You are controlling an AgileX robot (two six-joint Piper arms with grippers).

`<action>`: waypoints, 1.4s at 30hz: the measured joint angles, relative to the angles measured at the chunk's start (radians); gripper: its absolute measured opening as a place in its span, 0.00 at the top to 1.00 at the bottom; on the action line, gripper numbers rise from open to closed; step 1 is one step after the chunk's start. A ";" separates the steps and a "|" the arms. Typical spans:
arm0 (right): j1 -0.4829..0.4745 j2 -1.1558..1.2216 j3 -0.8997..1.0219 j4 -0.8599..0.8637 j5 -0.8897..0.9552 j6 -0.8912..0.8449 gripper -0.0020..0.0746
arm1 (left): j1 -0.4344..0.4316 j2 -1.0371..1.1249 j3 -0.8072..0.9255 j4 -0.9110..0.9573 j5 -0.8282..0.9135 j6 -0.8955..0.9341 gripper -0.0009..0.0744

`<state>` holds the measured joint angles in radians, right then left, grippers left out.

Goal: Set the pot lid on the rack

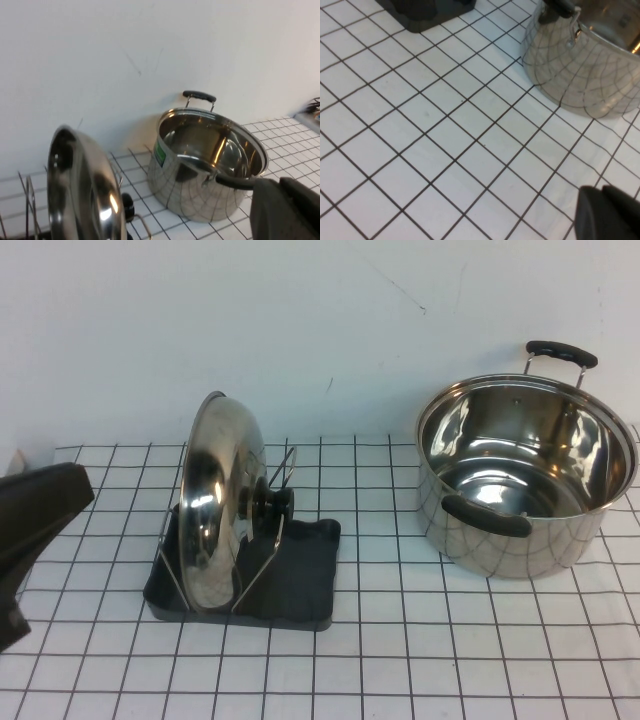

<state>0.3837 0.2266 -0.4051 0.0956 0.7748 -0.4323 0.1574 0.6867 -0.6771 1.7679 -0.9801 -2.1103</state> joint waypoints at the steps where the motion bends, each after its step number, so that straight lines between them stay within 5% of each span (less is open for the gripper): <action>1: 0.000 0.000 0.000 0.002 0.000 0.000 0.98 | 0.000 -0.025 0.000 0.000 0.000 0.007 0.99; 18: 0.000 0.000 0.002 0.002 0.000 0.000 0.98 | -0.019 -0.106 0.000 0.000 -0.078 0.015 0.99; 25: 0.000 0.000 0.002 0.002 0.000 0.000 0.98 | -0.211 -0.121 0.000 0.000 -0.053 0.057 0.99; 32: 0.000 0.000 0.002 0.003 0.000 0.000 0.98 | -0.412 -0.249 0.000 0.000 0.146 0.403 0.99; 42: 0.000 0.000 0.002 0.007 0.000 0.000 0.98 | -0.373 -0.450 0.110 -0.013 0.549 0.404 0.99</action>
<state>0.3837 0.2266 -0.4029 0.1022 0.7748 -0.4323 -0.2157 0.2369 -0.5676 1.7547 -0.4315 -1.7061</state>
